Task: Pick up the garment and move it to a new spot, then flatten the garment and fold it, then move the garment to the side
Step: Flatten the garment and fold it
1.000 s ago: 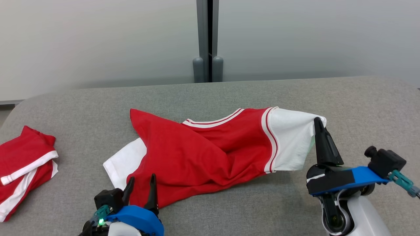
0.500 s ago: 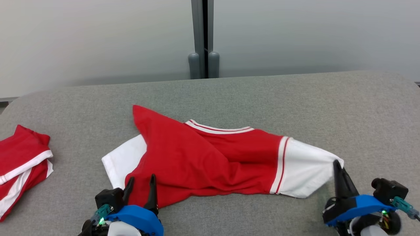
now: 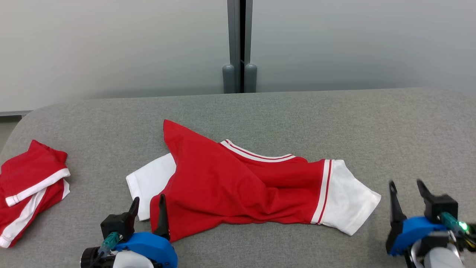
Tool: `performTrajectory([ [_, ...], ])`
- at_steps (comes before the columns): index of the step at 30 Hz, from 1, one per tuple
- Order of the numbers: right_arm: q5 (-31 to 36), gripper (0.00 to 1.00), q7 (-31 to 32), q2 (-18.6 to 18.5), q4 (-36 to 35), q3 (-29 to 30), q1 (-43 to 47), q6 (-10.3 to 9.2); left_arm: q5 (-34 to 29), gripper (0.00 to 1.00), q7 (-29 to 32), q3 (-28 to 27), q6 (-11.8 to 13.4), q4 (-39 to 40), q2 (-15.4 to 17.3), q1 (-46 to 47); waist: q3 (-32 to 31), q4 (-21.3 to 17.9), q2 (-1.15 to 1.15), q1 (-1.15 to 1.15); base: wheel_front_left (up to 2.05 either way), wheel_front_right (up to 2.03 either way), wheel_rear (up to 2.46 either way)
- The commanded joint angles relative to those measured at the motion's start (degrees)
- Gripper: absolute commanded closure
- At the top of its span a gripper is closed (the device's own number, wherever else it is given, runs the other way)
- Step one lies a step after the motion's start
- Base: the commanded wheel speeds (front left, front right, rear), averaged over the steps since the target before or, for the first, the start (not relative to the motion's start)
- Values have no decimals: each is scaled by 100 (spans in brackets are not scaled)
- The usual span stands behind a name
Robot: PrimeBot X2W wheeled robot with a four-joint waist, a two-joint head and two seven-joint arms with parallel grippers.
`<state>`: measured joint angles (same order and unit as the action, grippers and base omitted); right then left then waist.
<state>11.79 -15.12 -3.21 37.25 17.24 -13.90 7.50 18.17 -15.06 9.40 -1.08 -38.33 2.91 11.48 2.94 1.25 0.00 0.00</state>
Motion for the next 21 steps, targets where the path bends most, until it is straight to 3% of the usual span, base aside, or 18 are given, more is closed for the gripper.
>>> performTrajectory([
  [1,-70,0,-4,25,-190,-119,-123,-2,-101,0,-16,-52,49,83,-2,-64,-10,-1,0,0,0,0,0],
  [2,-343,0,-4,33,-523,-417,-113,-2,-250,0,-16,-130,90,205,2,-118,-26,-1,0,0,0,0,0],
  [9,-935,0,-3,21,-1113,-1296,148,-2,-691,0,-16,-281,62,463,2,-309,-151,-6,0,0,0,0,0],
  [21,-1146,0,-3,25,-574,-1606,528,-2,-796,0,-16,-369,-131,139,1,-602,-404,-12,0,0,0,0,0],
])
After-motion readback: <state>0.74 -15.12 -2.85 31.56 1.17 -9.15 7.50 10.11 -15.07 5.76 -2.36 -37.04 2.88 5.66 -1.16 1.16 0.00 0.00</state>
